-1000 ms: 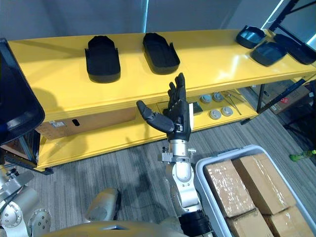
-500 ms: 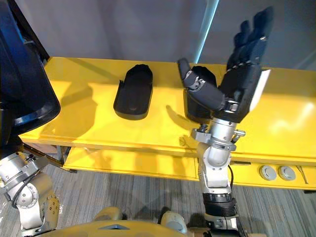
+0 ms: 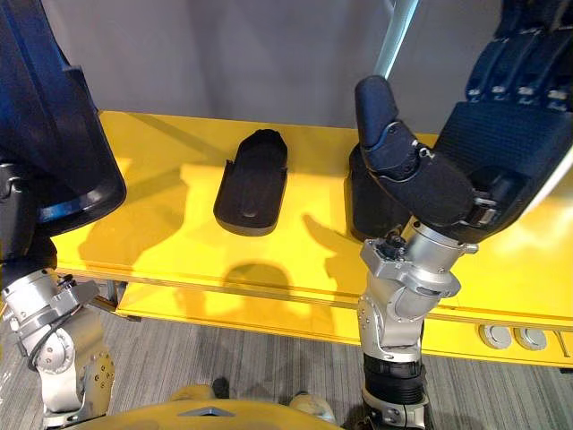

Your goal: Walk over and take three plastic housings, then place them on the shelf

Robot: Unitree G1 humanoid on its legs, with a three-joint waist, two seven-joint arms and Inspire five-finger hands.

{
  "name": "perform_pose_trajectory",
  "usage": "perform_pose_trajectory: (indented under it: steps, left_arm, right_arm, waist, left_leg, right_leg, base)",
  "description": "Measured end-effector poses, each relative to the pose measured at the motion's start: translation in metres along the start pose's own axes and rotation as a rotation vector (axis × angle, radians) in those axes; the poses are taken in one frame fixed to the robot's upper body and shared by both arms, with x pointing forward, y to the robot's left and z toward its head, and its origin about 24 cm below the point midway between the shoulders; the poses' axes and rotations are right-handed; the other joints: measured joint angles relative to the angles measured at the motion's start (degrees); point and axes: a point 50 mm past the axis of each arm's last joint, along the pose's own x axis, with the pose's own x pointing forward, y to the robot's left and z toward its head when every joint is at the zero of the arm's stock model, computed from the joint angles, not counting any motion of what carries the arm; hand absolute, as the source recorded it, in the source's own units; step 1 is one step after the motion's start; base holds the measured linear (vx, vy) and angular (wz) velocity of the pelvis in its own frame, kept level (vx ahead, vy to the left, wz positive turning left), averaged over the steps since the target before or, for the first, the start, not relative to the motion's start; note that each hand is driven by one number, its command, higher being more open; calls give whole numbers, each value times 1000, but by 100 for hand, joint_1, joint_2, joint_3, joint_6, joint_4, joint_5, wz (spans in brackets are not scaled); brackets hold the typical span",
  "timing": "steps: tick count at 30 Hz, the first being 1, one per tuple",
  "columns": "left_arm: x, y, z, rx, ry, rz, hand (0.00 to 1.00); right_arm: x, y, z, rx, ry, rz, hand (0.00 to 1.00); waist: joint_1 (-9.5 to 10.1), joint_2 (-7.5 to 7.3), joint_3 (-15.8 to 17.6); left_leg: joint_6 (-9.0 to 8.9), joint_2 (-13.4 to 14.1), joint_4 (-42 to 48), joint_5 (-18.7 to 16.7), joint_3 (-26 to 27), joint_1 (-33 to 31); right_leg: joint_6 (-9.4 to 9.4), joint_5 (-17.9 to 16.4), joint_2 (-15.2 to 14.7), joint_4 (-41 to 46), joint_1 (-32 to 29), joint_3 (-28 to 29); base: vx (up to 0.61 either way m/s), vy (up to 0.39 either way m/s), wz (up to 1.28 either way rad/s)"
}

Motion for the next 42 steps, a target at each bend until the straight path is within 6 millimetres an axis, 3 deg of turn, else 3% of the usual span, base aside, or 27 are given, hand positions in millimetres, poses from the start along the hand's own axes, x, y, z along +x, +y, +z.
perform_pose_trajectory:
  steps: [2, 8, 14, 20, 28, 33, 34, 42]
  left_arm:
    - [-1, 0, 0, -17, 9, -8, 0]
    - [-5, 4, 4, -54, 19, -28, 0]
    - [-4, 2, 5, -119, 15, -33, 0]
    - [-2, -23, 1, -211, 17, -109, 0]
    - [1, -25, 2, -209, 7, -134, 0]
    - [0, -24, 2, -204, 11, -133, 0]
    - [-1, -20, 2, -188, 14, -133, 0]
    - [-3, -18, -2, -174, 35, -126, 0]
  right_arm:
    - [-9, 4, -10, 4, 66, -18, 100]
    - [-25, 8, -17, -4, 166, -55, 100]
    - [-25, 7, -17, -8, 166, -77, 100]
    - [-27, 6, -21, -18, 212, -82, 100]
    - [-46, 3, -39, -37, 387, -33, 100]
    - [-47, 5, -40, -29, 394, -31, 100]
    - [-47, 5, -42, -35, 419, -40, 100]
    - [-55, 1, -50, -48, 473, -55, 100]
  waist:
    - [2, 9, -1]
    - [138, 26, -7]
    - [-25, 21, -41]
    - [-174, -1, -59]
    - [-160, -5, -86]
    - [-160, -17, -196]
    - [-169, -27, -377]
    - [-174, -23, -354]
  left_leg:
    - [-19, -36, -277, 228, -143, 31]
    - [-10, -45, -545, 402, -91, 189]
    - [2, 5, -633, 401, 267, 205]
    - [35, 15, -609, 445, 388, 215]
    - [28, 22, -631, 437, 432, 299]
    - [42, 21, -698, 451, 416, 304]
    - [49, -2, -1067, 685, 405, 436]
    - [49, -2, -1093, 685, 417, 469]
  right_leg:
    - [-5, -3, -20, -13, 6, -173]
    - [-1, -2, -28, -90, 104, -168]
    - [58, 169, -1, -237, 46, 40]
    - [71, 265, 12, -312, 18, 153]
    - [80, 273, 11, -312, 89, 197]
    - [84, 275, 11, -312, 95, 160]
    - [109, 292, 11, -364, 77, 135]
    - [109, 292, 11, -367, 90, 143]
  base:
    - [-74, -27, 42]
    - [-94, -10, 2]
    - [-76, 19, -21]
    - [8, 12, -10]
    - [-11, 5, -2]
    - [-32, -2, 2]
    - [0, 0, 0]
    - [0, 0, 0]
